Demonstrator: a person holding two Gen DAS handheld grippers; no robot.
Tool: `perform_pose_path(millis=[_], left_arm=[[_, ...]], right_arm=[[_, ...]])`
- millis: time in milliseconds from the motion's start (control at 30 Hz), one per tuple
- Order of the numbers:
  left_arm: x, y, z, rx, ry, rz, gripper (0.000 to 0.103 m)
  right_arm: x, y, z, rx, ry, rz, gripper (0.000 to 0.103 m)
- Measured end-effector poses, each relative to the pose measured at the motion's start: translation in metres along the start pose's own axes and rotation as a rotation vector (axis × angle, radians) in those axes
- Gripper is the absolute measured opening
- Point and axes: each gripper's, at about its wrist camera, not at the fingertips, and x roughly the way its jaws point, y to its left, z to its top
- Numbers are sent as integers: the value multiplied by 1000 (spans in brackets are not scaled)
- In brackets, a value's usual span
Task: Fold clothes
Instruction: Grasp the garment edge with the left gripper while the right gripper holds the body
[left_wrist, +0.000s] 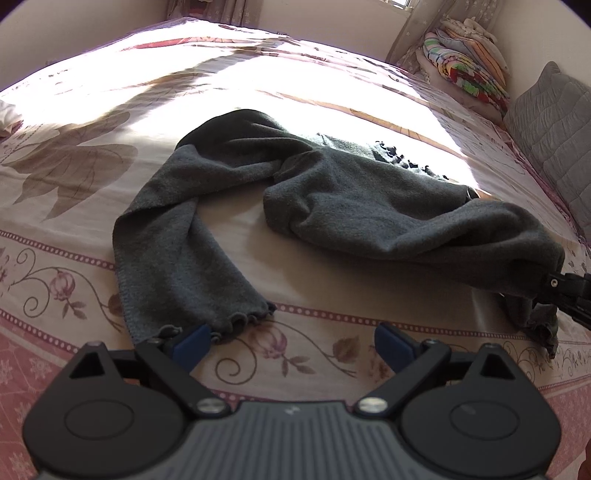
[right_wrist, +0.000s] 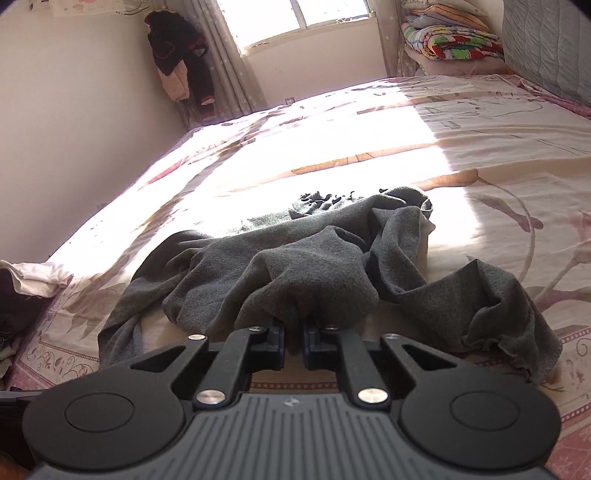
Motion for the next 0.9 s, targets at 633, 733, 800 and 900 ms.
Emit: perform_pose_path(millis=[633, 733, 800, 900], left_arm=[[4, -8, -5, -58, -66, -178, 90], [10, -9, -5, -72, -59, -205, 60], [11, -9, -6, -74, -61, -208, 30], [5, -10, -5, -71, -82, -191, 0]], right_arm=[[-51, -4, 24, 282, -41, 287, 10], [-52, -10, 23, 290, -45, 269, 10], [-51, -17, 23, 300, -39, 258, 10], [-51, -26, 23, 294, -41, 220, 10]])
